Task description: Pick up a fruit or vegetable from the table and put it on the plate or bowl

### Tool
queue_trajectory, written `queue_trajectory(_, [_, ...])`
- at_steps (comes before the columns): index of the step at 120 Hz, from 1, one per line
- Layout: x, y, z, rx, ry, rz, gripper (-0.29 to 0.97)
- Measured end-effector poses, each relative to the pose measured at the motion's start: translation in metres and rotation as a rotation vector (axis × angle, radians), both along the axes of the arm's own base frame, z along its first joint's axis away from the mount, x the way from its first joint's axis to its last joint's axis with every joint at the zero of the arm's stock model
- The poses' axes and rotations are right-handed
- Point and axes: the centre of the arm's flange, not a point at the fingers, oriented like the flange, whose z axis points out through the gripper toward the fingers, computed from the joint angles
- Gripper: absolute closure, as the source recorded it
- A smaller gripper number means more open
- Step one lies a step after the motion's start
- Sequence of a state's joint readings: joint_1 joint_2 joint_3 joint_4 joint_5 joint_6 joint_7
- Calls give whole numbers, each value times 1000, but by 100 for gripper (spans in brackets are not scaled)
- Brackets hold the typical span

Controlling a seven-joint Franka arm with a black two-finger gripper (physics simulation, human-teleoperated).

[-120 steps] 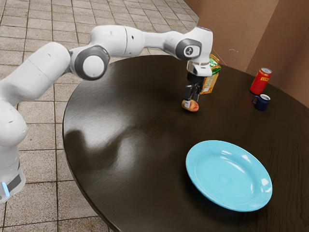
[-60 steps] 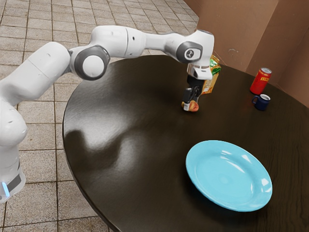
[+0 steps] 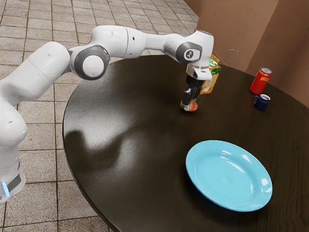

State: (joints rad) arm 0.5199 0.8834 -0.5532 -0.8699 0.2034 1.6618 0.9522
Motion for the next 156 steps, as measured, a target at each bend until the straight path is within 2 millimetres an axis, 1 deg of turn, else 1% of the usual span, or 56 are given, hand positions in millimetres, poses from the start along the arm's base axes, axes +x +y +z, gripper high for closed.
queue_trajectory(11, [-1,-4,21,7,-28,-1,39])
queue_trajectory(16, [0,-10,28,3,-41,-6,41])
queue_trajectory(19, [2,-18,37,-7,-58,-18,42])
queue_trajectory(31, [6,-53,83,-45,-147,-73,43])
queue_trajectory(33, [7,-61,89,-50,-157,-85,43])
queue_trajectory(41, [9,-107,113,-65,-199,-149,43])
queue_trajectory(55, [8,-204,143,-63,-251,-270,43])
queue_trajectory(61, [3,-243,152,-62,-261,-318,43])
queue_trajectory(68, [-2,-278,152,-60,-254,-362,43])
queue_trajectory(76, [-11,-314,147,-55,-232,-412,43])
queue_trajectory(87, [-30,-347,150,-29,-202,-461,43])
queue_trajectory(96, [-49,-368,161,1,-188,-489,43])
queue_trajectory(103, [-72,-390,178,26,-181,-517,43])
queue_trajectory(106, [-80,-397,180,37,-172,-524,43])
queue_trajectory(113, [-88,-405,172,54,-140,-529,43])
queue_trajectory(122, [-88,-406,157,56,-100,-515,43])
queue_trajectory(136, [-84,-405,140,52,-62,-491,43])
queue_trajectory(142, [-83,-405,138,50,-56,-481,43])
queue_trajectory(156, [-84,-407,140,52,-55,-466,43])
